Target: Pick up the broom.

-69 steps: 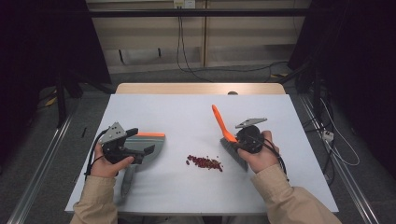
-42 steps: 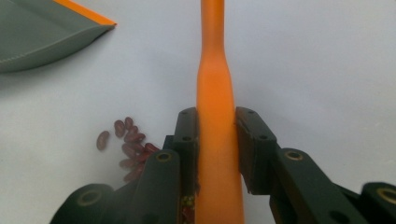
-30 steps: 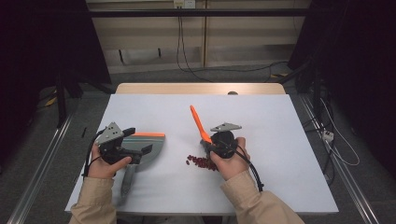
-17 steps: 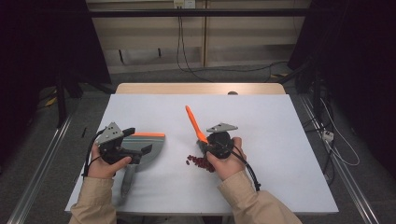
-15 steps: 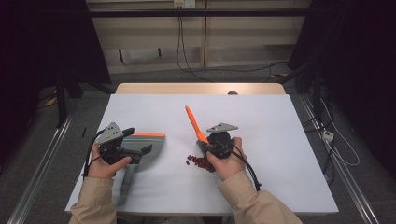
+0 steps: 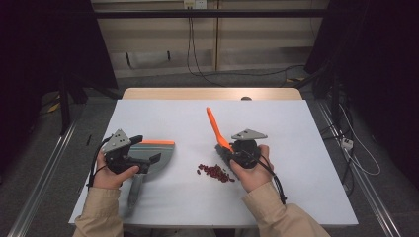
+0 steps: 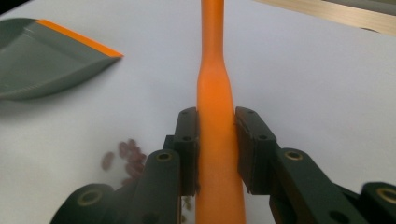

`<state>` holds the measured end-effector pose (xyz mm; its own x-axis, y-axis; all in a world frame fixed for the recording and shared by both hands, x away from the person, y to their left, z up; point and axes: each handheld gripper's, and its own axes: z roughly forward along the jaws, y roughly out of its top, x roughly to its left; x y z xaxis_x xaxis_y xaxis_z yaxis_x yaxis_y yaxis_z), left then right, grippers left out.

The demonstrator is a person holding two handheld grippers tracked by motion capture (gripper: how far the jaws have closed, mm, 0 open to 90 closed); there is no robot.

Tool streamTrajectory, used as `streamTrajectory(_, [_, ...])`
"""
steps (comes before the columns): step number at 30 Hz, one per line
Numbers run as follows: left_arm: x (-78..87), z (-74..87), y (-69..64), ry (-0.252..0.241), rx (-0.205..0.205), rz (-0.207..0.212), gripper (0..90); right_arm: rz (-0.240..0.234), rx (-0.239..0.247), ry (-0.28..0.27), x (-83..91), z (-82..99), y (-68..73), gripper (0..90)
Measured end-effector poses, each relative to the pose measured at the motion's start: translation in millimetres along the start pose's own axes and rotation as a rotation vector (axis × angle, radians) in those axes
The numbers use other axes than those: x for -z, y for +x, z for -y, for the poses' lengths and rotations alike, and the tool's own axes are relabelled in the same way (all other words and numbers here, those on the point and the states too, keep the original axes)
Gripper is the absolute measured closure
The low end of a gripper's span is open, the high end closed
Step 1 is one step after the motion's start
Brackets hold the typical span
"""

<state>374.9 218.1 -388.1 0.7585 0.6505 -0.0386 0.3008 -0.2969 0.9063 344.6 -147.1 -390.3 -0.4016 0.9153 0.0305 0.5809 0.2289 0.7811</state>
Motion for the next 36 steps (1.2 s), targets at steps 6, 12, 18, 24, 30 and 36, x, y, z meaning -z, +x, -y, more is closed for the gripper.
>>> streamTrajectory(6, [0.4, -0.2, 0.4, 0.002, -0.001, -0.003, 5.6, 0.037, -0.012, -0.036, 1.7, 24.9, 0.3, 72.2])
streamTrajectory(12, [1.6, -0.6, 0.3, -0.004, -0.004, -0.004, 5.6, 0.013, -0.025, -0.058, -7.6, 21.6, 18.6, 72.1])
streamTrajectory(18, [2.8, -0.4, 1.6, -0.008, 0.003, -0.004, 5.6, 0.006, -0.012, -0.066, -18.2, 14.3, 32.3, 72.1])
streamTrajectory(24, [2.5, -0.3, 1.6, -0.007, 0.004, -0.004, 5.6, 0.001, -0.009, -0.068, -23.4, 9.8, 34.5, 72.2])
streamTrajectory(30, [2.5, -0.1, 1.9, -0.003, 0.001, -0.007, 5.6, -0.012, -0.010, -0.068, -25.3, 7.6, 31.8, 72.2])
streamTrajectory(36, [1.1, 0.4, 1.3, 0.002, 0.002, -0.006, 5.6, -0.036, -0.021, -0.093, -20.5, 5.4, 22.5, 72.2])
